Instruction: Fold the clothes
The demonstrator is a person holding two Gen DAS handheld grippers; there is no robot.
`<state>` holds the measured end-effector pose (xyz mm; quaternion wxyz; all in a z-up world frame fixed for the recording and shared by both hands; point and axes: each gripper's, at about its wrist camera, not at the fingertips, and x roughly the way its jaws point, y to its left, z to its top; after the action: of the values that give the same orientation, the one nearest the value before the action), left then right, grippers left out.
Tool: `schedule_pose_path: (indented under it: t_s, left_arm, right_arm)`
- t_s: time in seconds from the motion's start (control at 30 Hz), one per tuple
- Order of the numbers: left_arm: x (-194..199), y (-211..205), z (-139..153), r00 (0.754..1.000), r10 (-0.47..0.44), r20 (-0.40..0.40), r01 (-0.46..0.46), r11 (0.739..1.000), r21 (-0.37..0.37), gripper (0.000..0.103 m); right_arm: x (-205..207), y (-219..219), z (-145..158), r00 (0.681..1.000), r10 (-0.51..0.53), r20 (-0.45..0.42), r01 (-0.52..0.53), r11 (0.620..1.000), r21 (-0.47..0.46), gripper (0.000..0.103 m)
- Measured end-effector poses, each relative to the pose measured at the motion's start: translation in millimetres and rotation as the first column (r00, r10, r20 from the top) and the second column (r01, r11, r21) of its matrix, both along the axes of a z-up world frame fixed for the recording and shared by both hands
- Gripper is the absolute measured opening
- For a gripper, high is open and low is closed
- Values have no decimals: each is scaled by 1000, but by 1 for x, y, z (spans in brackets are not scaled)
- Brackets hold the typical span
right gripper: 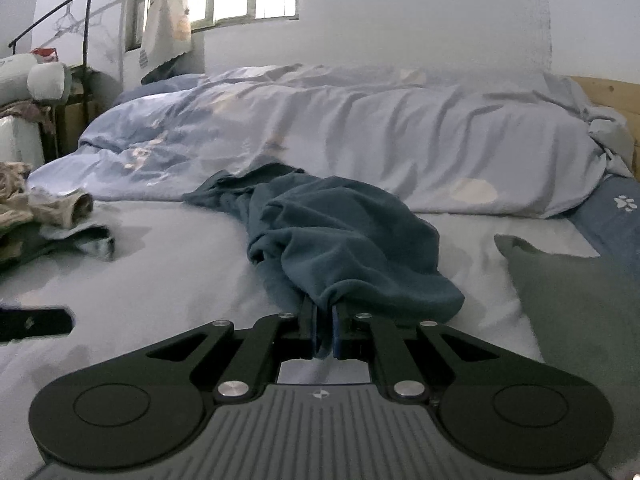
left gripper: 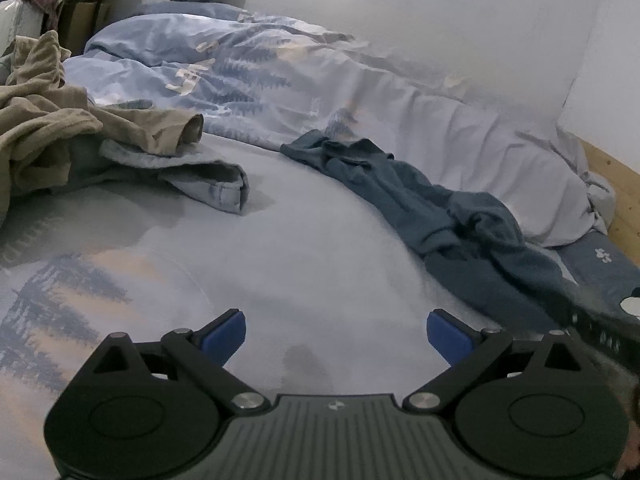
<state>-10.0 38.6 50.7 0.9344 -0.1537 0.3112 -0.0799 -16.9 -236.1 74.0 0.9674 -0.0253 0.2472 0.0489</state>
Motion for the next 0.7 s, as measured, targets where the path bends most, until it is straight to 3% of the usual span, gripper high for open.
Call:
schedule_pose_path:
  t_s: [0.43,0.7]
  left_arm:
    - [-9,14,6,1000,-20,3,20,1000,3,100]
    - [-14,24,7,1000,-23,-9,23,1000,1,100]
  right_arm:
    - [-56,59,12,997,-65,-52,64,997,-32,7]
    - [-77,84,19,997,-24,-75,22,999,-37,6]
